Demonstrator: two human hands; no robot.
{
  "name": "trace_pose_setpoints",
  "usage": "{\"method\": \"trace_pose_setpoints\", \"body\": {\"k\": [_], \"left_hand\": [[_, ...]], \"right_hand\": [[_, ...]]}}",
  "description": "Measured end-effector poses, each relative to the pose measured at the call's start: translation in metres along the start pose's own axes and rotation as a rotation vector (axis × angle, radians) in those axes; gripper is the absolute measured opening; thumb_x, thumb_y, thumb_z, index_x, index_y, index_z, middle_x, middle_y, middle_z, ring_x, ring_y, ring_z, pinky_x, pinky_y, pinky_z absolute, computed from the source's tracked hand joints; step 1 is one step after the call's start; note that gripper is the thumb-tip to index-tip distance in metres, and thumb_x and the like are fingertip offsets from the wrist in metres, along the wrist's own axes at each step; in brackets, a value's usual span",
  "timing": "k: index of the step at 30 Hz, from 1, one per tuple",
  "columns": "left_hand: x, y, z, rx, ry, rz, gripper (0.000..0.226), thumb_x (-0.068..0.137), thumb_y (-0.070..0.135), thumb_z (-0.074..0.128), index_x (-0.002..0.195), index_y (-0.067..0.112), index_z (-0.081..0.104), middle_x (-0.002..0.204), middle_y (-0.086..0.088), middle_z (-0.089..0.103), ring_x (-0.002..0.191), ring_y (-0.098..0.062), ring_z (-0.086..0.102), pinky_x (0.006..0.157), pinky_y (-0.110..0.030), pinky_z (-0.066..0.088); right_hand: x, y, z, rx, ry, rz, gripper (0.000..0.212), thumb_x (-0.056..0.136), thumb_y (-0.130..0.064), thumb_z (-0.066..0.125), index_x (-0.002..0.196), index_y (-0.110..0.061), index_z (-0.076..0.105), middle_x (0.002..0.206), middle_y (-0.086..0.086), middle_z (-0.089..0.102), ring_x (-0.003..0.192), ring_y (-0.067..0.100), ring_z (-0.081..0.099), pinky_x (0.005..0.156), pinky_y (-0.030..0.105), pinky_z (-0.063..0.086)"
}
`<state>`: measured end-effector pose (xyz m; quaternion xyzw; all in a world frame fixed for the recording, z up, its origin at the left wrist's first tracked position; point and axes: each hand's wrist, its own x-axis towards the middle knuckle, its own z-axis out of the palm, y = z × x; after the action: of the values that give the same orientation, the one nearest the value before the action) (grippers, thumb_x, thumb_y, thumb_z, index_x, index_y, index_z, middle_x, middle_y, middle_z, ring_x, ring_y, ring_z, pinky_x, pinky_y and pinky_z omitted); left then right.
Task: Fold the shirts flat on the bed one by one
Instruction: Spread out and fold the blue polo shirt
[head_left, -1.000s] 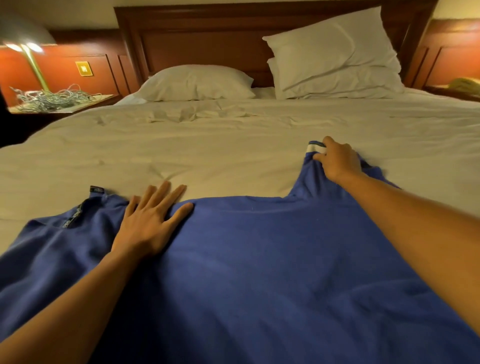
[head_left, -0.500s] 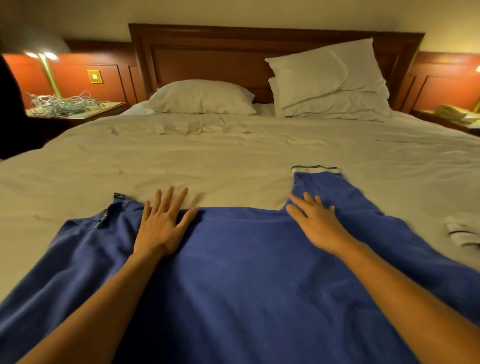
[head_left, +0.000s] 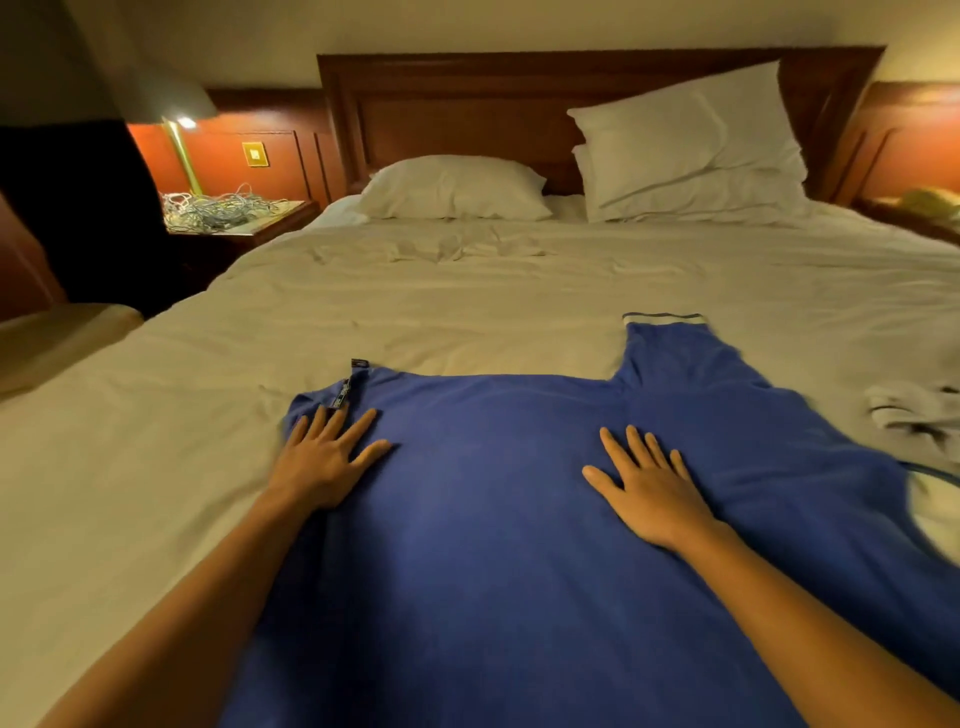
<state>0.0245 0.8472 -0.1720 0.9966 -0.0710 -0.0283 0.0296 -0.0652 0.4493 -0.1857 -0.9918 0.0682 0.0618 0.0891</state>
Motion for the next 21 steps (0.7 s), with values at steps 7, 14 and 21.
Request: {"method": "trace_pose_setpoints", "body": {"k": [7,14,21], "left_hand": [[-0.109,0.029,0.012,-0.011,-0.045,0.045,0.094,0.074,0.08,-0.008,0.157,0.035,-0.012,0.166,0.004,-0.013,0.153,-0.026,-0.012,0.123,-0.05,-0.01],[-0.207,0.065,0.017,-0.154,-0.128,0.115,0.07,0.097,0.068,0.021,0.152,0.043,-0.014,0.166,0.009,-0.013,0.153,-0.022,-0.014,0.123,-0.047,-0.01],[-0.283,0.07,0.005,-0.291,-0.221,0.253,0.07,0.086,0.082,0.02,0.148,0.057,0.001,0.164,0.017,-0.009,0.152,-0.016,-0.013,0.124,-0.043,-0.008]], "right_hand": [[-0.099,-0.007,0.011,-0.021,-0.011,-0.033,0.071,0.096,-0.07,0.011,0.156,-0.038,-0.012,0.165,-0.003,-0.016,0.152,0.018,-0.014,0.123,0.044,-0.011],[-0.216,0.021,0.021,0.052,-0.052,-0.091,0.069,0.095,-0.071,0.015,0.154,-0.042,-0.008,0.164,-0.013,-0.014,0.151,0.01,-0.014,0.122,0.037,-0.01],[-0.308,0.052,0.015,0.131,-0.065,-0.11,0.07,0.094,-0.071,0.017,0.156,-0.042,0.002,0.163,-0.02,-0.008,0.15,0.003,-0.011,0.122,0.031,-0.007]]}}
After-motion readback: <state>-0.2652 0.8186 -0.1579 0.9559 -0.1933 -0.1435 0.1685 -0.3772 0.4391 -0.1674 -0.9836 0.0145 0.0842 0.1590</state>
